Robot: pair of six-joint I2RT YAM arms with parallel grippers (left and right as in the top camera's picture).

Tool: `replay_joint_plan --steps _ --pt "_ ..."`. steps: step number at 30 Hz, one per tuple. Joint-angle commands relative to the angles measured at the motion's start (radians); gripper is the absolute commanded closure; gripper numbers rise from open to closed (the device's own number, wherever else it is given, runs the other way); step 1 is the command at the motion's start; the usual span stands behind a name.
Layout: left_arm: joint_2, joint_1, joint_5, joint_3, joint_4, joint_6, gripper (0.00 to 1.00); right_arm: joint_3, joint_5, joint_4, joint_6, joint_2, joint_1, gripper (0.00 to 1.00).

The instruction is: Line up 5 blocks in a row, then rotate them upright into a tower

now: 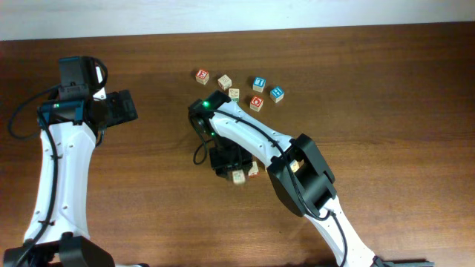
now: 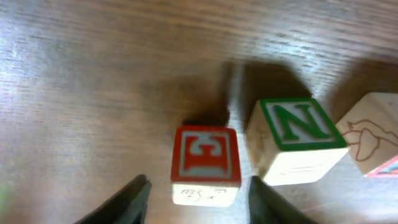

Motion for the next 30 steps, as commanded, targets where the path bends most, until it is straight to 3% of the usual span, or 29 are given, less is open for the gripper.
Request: replay_joint_plan --steps 1,3,6,10,16,20,26,28,30 --pt "0.007 0.004 -0.011 0.016 0.002 -0.012 0.01 -0.004 -0.026 -0.005 -0.032 0.007 -0.007 0.43" --pt "0.007 0.004 -0.011 0.016 0.002 -0.012 0.0 0.028 -0.024 -0.005 -0.047 0.007 -0.008 0.43" --pt "0.007 0.005 -0.011 0.016 0.002 -0.012 0.01 0.214 -0.018 -0.024 -0.095 0.007 -0.05 0.43" --pt "0.007 0.004 -0.011 0.016 0.002 -0.012 0.01 0.479 0.103 0.05 -0.095 0.007 -0.225 0.42" --pt "0.007 0.004 -0.011 0.016 0.003 -0.012 0.0 0.337 0.111 0.262 -0.018 0.013 -0.398 0.4" --pt "0.007 0.005 -0.011 0.016 0.003 -0.012 0.01 0.129 0.106 0.446 0.075 0.013 -0.384 0.39" --pt "0.007 0.005 -0.011 0.016 0.003 -0.012 0.01 0.056 0.174 0.563 0.108 0.014 -0.337 0.39" --pt "0.007 0.005 -0.011 0.016 0.003 -0.012 0.01 0.056 0.174 0.569 0.108 0.014 -0.333 0.44" --pt "0.007 0.005 -0.011 0.016 0.003 -0.012 0.01 0.056 0.174 0.56 0.108 0.014 -0.333 0.62"
